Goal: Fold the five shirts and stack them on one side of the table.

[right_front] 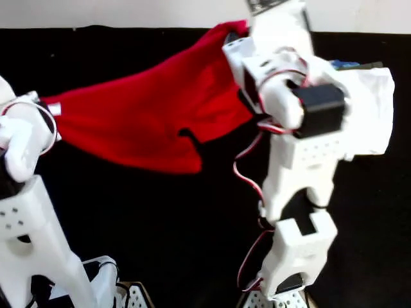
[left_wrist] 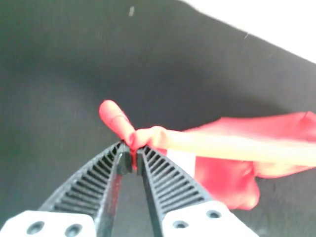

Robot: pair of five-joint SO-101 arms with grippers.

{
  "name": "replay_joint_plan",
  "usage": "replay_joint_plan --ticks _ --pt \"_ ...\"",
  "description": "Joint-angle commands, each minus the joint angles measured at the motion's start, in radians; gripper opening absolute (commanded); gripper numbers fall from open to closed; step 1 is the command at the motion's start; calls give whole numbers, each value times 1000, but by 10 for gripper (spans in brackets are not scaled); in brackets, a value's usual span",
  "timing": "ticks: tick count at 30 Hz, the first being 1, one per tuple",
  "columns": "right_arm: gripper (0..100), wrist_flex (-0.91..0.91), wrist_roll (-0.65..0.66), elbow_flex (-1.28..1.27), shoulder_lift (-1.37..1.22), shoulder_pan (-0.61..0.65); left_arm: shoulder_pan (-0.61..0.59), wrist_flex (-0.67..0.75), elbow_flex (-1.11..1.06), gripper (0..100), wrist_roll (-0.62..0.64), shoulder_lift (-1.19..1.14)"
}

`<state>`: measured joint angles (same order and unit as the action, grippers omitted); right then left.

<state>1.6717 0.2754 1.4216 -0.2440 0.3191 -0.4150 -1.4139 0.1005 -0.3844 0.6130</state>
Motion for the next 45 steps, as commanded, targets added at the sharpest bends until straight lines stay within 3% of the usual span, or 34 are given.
replay_joint_plan --ticks 1,9,16,29,36,45 --pt "5 -53 12 36 111 -53 21 -61 143 8 -6 22" --pt "5 -104 14 31 292 -64 91 -192 406 8 -6 22" --pt "5 -148 14 28 432 -65 88 -213 558 8 -6 22" --pt "5 -165 14 27 552 -65 87 -213 490 8 -6 24" --pt "5 -159 14 27 613 -65 87 -213 486 8 -11 170" --pt "5 -196 14 25 478 -65 87 -203 398 8 -12 197"
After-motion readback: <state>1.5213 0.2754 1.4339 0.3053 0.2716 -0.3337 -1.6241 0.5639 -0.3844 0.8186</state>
